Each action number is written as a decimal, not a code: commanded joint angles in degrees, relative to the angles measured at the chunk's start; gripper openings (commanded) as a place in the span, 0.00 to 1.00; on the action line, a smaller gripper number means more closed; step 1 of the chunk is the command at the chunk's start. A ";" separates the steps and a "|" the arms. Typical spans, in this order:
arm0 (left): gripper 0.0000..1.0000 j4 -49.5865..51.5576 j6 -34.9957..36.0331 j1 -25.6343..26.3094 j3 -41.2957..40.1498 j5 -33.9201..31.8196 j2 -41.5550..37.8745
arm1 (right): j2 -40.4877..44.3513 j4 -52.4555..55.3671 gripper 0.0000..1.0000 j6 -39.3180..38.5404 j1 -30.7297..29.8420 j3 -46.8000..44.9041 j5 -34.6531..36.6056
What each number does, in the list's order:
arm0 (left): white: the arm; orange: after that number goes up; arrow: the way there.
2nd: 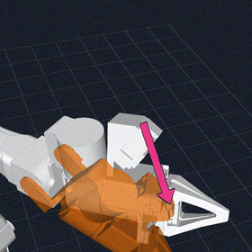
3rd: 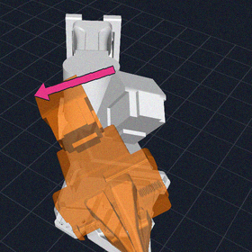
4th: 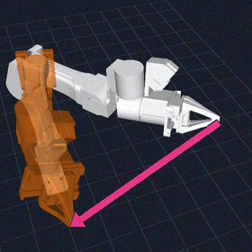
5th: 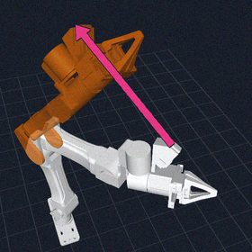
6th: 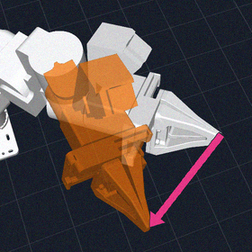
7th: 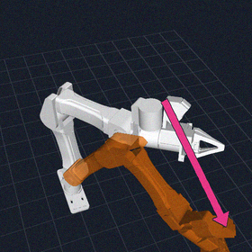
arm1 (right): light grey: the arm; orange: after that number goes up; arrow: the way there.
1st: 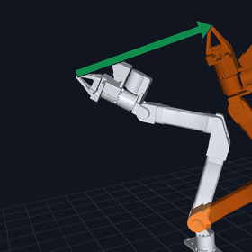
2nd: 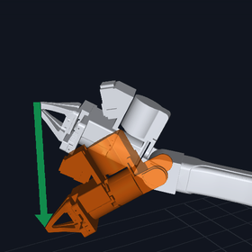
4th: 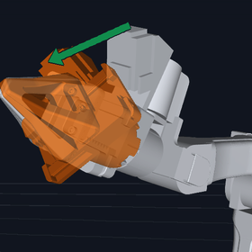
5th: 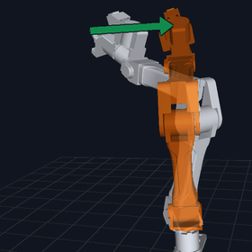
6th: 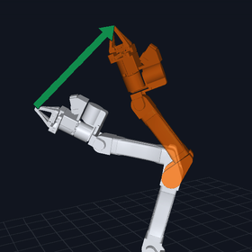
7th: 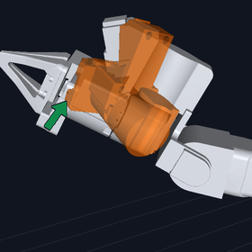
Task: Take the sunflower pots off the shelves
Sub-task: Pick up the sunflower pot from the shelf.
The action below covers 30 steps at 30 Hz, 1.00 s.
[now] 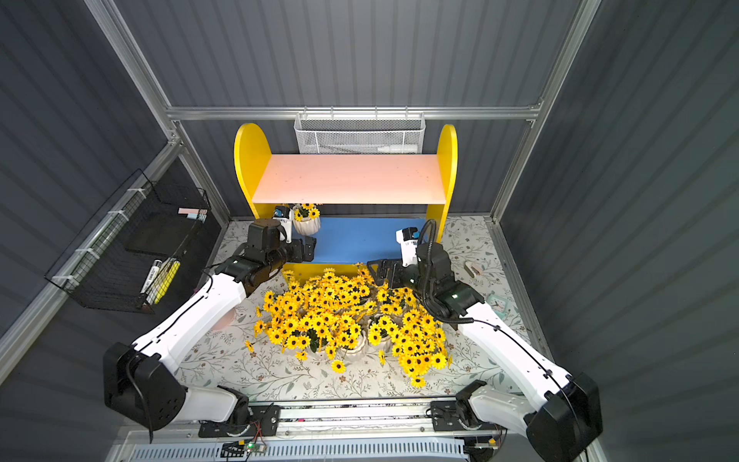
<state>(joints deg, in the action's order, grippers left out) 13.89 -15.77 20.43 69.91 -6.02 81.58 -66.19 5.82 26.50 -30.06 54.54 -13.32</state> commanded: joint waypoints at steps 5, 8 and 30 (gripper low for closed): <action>1.00 -0.28 -3.42 0.05 7.34 -5.01 7.66 | -1.35 -3.72 0.99 -1.51 -0.11 0.66 1.03; 0.99 0.64 -3.41 0.04 9.69 -9.79 10.32 | -1.30 -4.28 0.99 -2.07 -0.16 0.13 2.72; 0.99 -12.16 3.28 0.05 10.45 -14.20 18.67 | -5.24 -4.77 0.99 -3.06 2.46 1.21 0.76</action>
<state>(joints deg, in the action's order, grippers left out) 2.87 -13.50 20.43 79.02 -18.76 98.28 -71.40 1.93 23.94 -28.03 54.54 -11.62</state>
